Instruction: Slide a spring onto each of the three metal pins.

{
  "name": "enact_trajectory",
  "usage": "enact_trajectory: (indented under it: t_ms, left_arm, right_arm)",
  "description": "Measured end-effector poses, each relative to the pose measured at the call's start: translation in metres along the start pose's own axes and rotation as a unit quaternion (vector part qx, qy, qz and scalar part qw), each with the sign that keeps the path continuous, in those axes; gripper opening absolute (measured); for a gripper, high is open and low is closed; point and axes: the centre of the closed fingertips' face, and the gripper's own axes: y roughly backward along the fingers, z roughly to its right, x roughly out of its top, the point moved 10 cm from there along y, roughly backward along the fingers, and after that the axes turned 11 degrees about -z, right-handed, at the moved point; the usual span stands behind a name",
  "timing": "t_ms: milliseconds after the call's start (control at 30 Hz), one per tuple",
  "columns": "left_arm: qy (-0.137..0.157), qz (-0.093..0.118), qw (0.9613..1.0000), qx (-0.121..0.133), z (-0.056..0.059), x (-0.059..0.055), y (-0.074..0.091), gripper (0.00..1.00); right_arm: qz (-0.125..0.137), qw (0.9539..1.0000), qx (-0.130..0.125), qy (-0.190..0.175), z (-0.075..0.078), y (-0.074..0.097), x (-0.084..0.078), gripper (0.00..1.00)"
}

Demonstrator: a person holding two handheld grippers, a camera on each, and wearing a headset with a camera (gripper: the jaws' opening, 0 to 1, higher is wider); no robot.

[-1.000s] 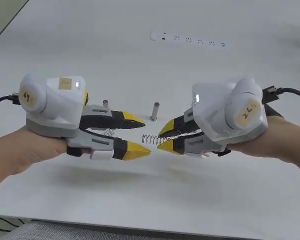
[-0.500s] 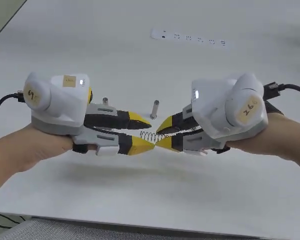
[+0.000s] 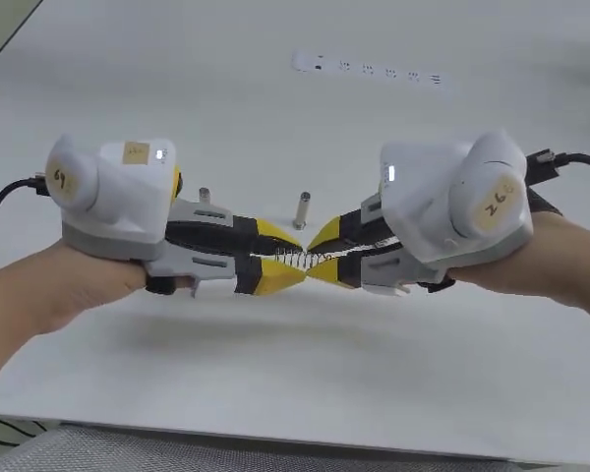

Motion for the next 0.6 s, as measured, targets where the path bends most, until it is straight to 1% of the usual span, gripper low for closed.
enact_trajectory:
  t_ms: [67, 267, 367, 600]
  left_arm:
    - [0.003, 0.001, 1.0000, -0.001, 0.0002, -0.0005, -0.0003, 0.15]
    - [0.003, 0.007, 1.0000, -0.002, -0.0001, 0.0005, -0.0001, 0.12]
    - [0.002, 0.007, 1.0000, -0.001, -0.0003, 0.0007, 0.0006, 0.10]
    - [0.003, 0.009, 0.9999, -0.004, 0.0015, 0.0002, 0.0006, 0.09]
  right_arm:
    - [0.000, 1.0000, -0.001, 0.000, 0.0000, 0.0001, -0.0002, 0.13]
    - [0.001, 1.0000, 0.000, 0.001, -0.0006, 0.0004, -0.0005, 0.13]
    - [0.002, 1.0000, 0.001, 0.000, -0.0006, 0.0006, -0.0004, 0.13]
    - [0.001, 1.0000, 0.001, 0.004, -0.0027, 0.0000, 0.0002, 0.13]
